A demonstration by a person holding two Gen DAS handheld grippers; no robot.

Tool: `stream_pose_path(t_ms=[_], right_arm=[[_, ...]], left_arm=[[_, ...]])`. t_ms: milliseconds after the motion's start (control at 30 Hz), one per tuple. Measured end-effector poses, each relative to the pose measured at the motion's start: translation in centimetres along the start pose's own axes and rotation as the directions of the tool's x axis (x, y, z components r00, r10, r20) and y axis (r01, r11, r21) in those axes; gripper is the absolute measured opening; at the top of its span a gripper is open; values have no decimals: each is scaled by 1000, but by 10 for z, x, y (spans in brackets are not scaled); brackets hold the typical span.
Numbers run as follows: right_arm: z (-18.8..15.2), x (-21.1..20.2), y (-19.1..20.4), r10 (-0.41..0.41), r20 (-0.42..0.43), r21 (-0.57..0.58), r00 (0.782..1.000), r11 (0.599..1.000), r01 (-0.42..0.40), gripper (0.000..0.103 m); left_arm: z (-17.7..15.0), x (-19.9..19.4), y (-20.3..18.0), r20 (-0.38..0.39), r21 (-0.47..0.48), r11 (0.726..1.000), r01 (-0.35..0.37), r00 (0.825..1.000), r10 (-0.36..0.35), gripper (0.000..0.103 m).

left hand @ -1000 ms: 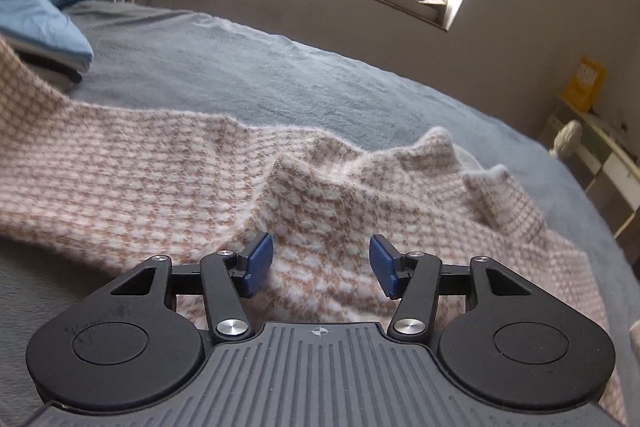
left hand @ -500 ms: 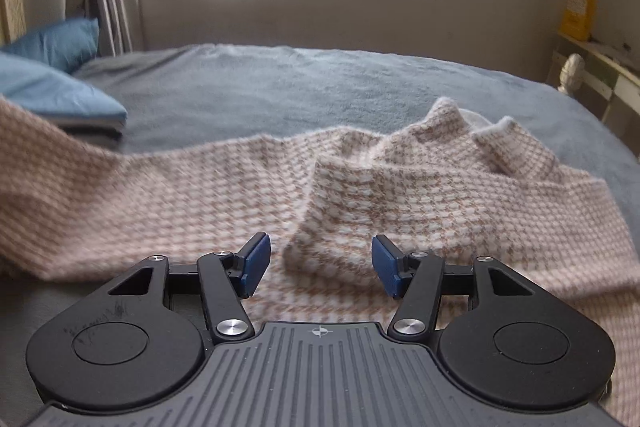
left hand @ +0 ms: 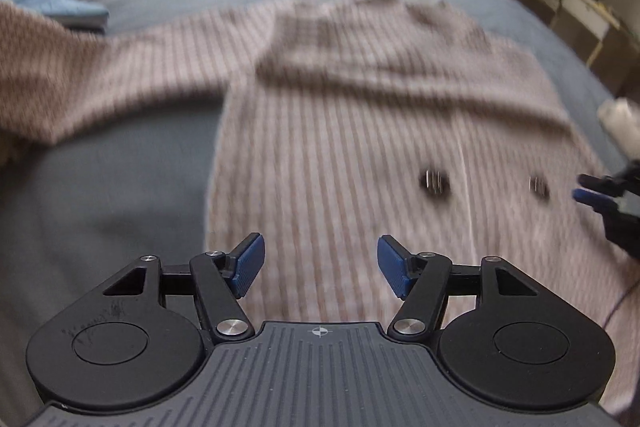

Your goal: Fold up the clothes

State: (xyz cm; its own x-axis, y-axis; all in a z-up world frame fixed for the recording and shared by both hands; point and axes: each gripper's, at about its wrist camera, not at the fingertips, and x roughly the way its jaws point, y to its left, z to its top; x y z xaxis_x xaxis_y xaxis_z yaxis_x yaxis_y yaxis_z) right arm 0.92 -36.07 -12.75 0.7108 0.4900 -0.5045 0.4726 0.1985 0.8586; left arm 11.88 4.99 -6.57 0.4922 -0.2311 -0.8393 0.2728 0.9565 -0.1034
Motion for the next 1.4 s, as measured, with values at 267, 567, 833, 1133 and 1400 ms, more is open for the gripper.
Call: stream_pose_path(t_ms=[267,567,833,1133,1400], right_arm=[[-47,-9,54,-150,70,-436,986,885,165,12],[-95,-36,86,-231,213,-719,949,620,312,14],[-98,-23,77,-317,320,-779,892,448,439,14],[-102,-8,59,-353,335,-800,874,384,462,21],[-105,-9,60,-354,328,-791,876,403,459,27]], left_arm=[[-14,-4,-3,-8,-2,1000,-18,1000,18,63],[-14,-12,-28,29,68,998,-12,1000,10,64],[-18,-4,-42,53,110,993,-45,998,39,86],[-28,18,-45,-21,89,994,-65,998,67,103],[-29,20,-47,-22,84,993,-80,996,82,103]])
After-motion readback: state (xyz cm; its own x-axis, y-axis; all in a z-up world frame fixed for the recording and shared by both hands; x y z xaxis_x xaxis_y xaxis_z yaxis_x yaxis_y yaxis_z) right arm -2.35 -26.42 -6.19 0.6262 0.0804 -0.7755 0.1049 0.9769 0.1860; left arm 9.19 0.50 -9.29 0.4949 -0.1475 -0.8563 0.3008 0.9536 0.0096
